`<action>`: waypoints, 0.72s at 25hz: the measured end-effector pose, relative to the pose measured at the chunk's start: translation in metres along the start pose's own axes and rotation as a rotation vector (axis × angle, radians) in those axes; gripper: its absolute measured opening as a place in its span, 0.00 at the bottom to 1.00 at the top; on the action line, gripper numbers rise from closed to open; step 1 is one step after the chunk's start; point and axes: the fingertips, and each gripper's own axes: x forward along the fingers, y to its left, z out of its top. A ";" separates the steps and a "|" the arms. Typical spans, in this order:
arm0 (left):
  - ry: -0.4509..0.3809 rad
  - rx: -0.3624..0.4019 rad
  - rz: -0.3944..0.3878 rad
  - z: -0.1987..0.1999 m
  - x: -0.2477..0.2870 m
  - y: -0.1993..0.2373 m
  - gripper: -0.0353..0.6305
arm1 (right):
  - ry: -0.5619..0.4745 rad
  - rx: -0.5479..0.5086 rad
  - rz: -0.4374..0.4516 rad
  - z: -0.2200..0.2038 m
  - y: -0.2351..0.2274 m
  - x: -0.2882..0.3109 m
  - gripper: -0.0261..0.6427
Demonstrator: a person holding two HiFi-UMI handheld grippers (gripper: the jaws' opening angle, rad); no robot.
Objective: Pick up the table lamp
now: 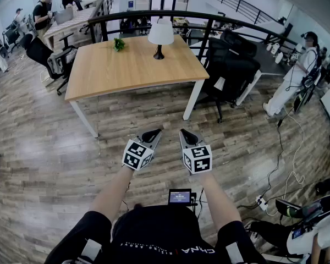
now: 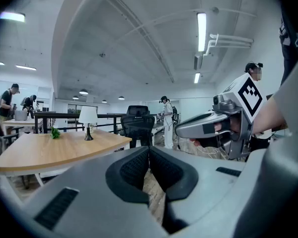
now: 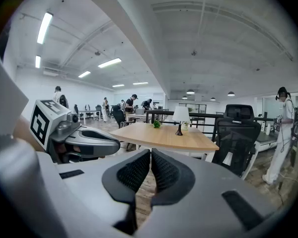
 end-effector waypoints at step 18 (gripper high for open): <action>0.011 -0.019 0.009 -0.014 -0.002 -0.005 0.08 | -0.031 0.040 0.040 -0.011 -0.003 -0.002 0.09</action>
